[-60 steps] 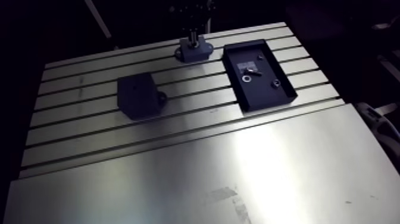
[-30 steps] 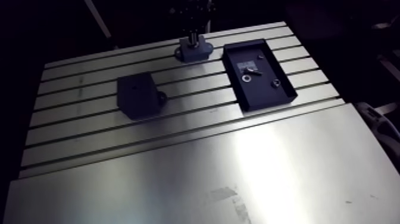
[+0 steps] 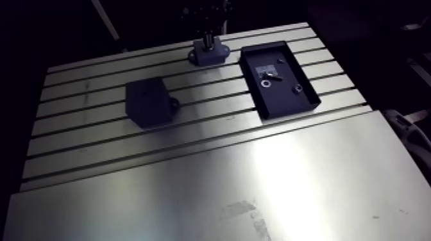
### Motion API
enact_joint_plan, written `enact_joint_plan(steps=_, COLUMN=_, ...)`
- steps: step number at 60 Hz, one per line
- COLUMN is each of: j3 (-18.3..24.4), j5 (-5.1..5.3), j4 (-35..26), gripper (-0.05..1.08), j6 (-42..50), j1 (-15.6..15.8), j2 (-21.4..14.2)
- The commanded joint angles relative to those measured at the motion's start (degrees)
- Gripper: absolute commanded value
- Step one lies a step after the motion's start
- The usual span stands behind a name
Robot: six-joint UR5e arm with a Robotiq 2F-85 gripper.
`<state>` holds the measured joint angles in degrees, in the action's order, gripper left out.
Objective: Pick up the bearing and press it into the housing until flush.
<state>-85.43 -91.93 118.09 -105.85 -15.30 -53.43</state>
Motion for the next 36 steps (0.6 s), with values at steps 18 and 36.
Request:
enact_joint_plan(steps=18, j3=-0.2, j5=0.04, j4=0.0, gripper=1.08, j6=-0.1, j1=-0.1, j2=0.2)
enact_joint_plan(steps=36, j3=-0.4, j5=0.04, j4=0.1, gripper=1.08, j6=-0.4, j1=-0.2, j2=0.2)
